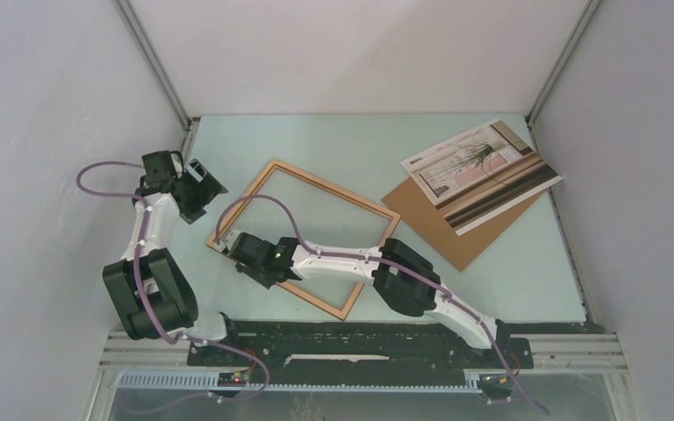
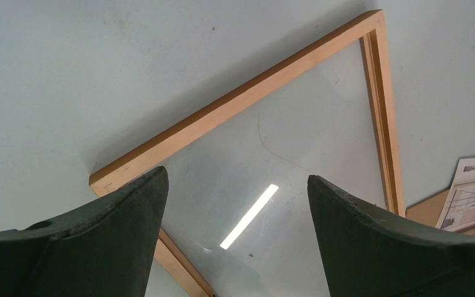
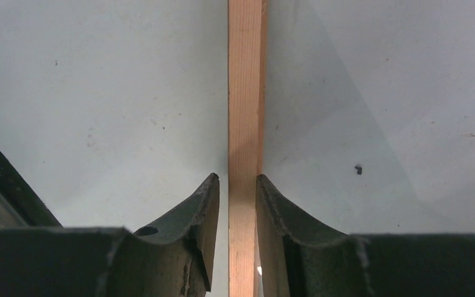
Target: Put the photo into the frame
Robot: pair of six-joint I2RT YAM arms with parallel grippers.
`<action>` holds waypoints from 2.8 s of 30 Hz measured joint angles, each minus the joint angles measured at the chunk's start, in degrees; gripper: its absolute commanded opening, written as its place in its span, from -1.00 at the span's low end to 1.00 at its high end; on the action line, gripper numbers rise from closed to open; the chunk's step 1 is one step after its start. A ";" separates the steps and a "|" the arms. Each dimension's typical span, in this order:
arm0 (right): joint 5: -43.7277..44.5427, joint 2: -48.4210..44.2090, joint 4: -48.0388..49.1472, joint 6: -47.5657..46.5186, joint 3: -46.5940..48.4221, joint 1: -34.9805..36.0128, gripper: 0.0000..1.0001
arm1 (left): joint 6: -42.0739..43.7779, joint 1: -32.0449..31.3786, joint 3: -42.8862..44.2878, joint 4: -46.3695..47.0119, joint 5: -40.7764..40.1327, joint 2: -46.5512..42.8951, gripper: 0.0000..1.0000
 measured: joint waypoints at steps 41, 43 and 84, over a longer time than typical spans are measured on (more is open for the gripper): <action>-2.12 -22.45 31.71 -8.76 -34.64 0.83 -1.00 | 1.16 4.00 7.96 -2.14 24.72 23.04 0.92; -2.43 -22.47 31.43 -8.76 -35.10 0.74 -1.00 | 0.81 4.02 6.14 -0.11 26.25 23.04 0.89; 4.72 -29.79 54.34 -17.57 -55.60 5.01 -1.00 | 3.54 1.14 -0.39 -1.18 29.44 17.73 0.86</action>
